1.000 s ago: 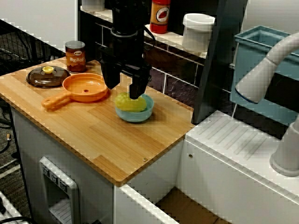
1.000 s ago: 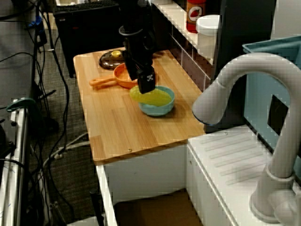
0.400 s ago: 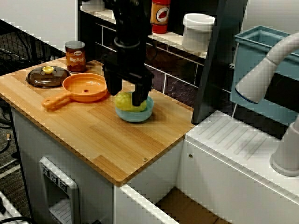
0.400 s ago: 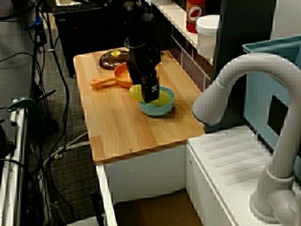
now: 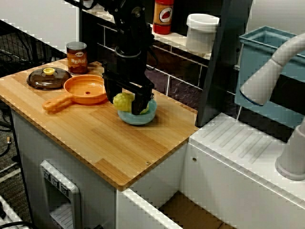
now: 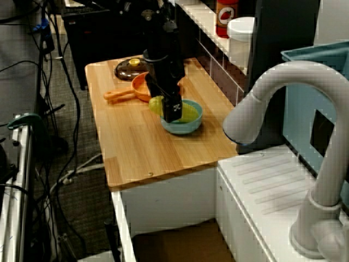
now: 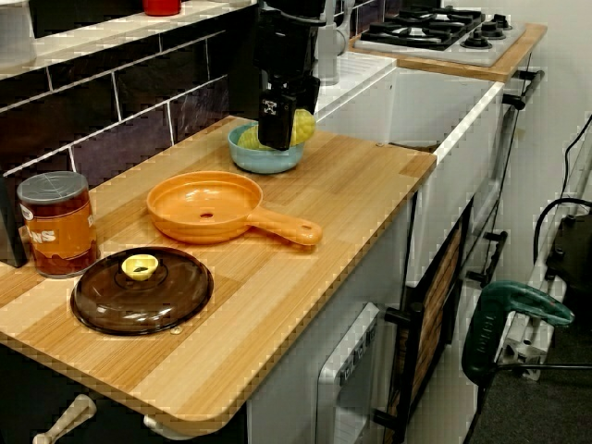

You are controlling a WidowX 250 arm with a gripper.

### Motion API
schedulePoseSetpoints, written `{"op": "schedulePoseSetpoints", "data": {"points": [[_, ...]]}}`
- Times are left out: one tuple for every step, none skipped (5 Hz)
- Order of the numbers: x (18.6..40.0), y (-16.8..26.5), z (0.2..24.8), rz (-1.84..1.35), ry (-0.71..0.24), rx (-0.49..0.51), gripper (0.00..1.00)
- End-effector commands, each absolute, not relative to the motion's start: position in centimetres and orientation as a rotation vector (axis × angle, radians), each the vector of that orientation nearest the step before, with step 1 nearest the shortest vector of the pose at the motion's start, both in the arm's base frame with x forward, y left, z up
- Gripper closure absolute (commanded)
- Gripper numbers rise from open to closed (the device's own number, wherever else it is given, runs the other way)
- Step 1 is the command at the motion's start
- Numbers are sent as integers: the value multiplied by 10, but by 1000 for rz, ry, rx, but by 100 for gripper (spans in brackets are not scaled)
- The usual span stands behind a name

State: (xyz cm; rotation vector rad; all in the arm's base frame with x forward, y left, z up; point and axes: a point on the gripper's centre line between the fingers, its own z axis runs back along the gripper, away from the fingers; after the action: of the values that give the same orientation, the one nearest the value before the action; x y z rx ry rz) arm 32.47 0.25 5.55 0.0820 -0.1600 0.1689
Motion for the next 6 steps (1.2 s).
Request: {"op": "schedulePoseSetpoints", "data": {"points": [[326, 10, 74, 178, -186, 67, 100], [326, 15, 86, 189, -195, 48, 100], [325, 20, 99, 222, -184, 24, 100], [320, 27, 106, 245, -182, -5, 100], [310, 41, 116, 265, -174, -48, 100], [299, 61, 122, 279, -163, -63, 100]]}}
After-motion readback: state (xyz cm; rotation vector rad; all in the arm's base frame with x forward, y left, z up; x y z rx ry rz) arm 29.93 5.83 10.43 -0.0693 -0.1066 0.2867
